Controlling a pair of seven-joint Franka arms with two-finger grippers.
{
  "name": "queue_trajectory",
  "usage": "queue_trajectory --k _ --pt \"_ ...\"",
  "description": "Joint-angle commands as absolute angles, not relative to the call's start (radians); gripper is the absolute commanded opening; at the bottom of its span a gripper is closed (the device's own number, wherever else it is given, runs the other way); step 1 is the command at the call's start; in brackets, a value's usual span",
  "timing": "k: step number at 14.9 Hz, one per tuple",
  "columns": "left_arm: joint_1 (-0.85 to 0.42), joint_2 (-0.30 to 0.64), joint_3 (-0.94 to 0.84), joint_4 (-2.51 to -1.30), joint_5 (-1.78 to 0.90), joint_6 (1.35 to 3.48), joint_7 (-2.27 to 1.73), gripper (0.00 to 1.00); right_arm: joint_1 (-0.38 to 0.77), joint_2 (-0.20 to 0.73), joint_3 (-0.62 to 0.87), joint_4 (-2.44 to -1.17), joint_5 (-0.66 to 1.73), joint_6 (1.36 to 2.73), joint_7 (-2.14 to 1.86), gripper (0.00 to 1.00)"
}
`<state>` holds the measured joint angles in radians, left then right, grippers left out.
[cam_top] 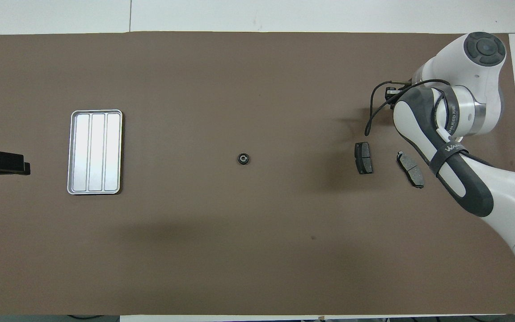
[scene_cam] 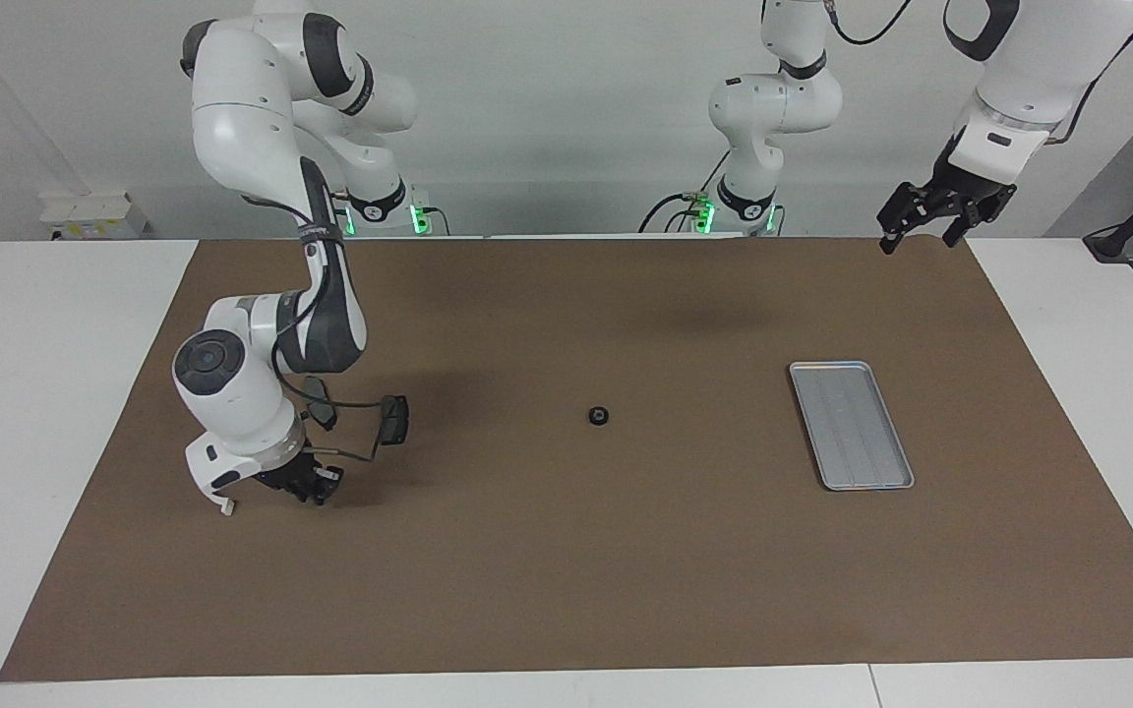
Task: Pick bearing gear from pile to tray
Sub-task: 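Reach the left gripper to the bearing gear at the centre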
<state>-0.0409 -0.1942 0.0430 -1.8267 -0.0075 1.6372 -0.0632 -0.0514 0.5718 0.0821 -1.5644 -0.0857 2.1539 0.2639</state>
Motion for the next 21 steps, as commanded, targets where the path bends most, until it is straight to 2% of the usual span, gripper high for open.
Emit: queue_trajectory --k 1,4,10,21 --pt "-0.035 -0.216 0.043 -1.850 -0.014 1.652 -0.061 0.97 -0.057 0.565 0.087 -1.557 -0.116 2.128 0.232 0.00" --pt "-0.035 -0.224 0.041 -1.865 -0.014 1.652 -0.054 0.94 -0.048 0.565 0.087 -1.557 -0.118 2.128 0.232 0.00" --pt "-0.018 -0.264 0.048 -1.956 -0.012 1.729 -0.041 0.94 -0.046 0.565 0.089 -1.557 -0.118 2.128 0.232 0.00" --pt "-0.015 -0.262 0.043 -1.985 -0.012 1.770 -0.057 0.94 -0.043 0.563 0.091 -1.552 -0.124 2.112 0.230 0.00"
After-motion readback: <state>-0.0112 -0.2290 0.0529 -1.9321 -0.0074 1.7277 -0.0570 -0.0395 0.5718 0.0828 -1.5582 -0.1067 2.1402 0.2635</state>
